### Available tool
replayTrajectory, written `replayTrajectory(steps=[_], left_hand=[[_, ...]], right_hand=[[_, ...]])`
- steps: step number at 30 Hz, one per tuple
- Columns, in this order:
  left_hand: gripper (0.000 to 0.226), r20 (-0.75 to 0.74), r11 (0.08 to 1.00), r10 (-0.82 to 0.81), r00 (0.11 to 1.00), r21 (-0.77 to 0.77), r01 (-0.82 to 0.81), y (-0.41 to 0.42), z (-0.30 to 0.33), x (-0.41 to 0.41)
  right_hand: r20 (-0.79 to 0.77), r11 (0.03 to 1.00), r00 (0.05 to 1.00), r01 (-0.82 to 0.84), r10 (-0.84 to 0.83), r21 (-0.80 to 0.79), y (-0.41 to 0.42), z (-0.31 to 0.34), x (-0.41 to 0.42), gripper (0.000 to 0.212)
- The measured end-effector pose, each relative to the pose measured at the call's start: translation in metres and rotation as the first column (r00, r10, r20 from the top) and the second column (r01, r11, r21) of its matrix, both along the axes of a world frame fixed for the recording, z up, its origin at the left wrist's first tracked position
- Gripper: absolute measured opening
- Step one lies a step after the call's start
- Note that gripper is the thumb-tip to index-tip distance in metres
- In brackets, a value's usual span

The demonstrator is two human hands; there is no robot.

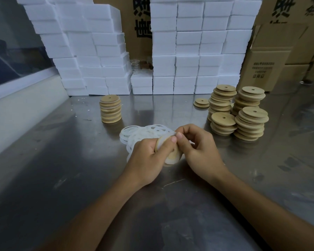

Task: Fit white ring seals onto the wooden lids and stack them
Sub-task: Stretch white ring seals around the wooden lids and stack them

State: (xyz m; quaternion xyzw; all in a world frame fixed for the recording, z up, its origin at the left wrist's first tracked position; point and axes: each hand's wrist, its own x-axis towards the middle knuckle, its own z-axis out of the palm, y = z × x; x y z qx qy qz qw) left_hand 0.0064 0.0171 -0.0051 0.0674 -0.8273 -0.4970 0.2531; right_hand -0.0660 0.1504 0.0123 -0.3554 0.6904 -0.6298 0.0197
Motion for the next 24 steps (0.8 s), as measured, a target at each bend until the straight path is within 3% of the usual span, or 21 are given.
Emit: replayTrajectory(steps=[6,10,19,24], left_hand=[[0.041,-0.044,1.0,0.024,0.999,0.015,-0.023,-0.001,-0.001,0.002],[0.041,-0.018,0.999,0.024,1.0,-0.028,-0.025,-0.001,0.0,0.003],[0.045,-0.116,0.996,0.081,0.99,-0.021,-0.084,0.0,0.002,0.002],[0.046,-0.11,0.992,0.106,0.988,-0.05,-0.112,0.0,0.001,0.0]], right_hand=[[0.385,0.981,0.902,-0.184,0.196,-0.07,0.007,0.004,-0.01,0.016],[0.396,0.974,0.892,-0.224,0.22,-0.037,0.012,0.005,-0.015,0.016],[0.462,0.972,0.855,-0.214,0.236,-0.1,0.01,0.004,-0.015,0.012],[0.303,0.985,0.939,-0.142,0.164,-0.093,0.007,0.003,-0.009,0.009]])
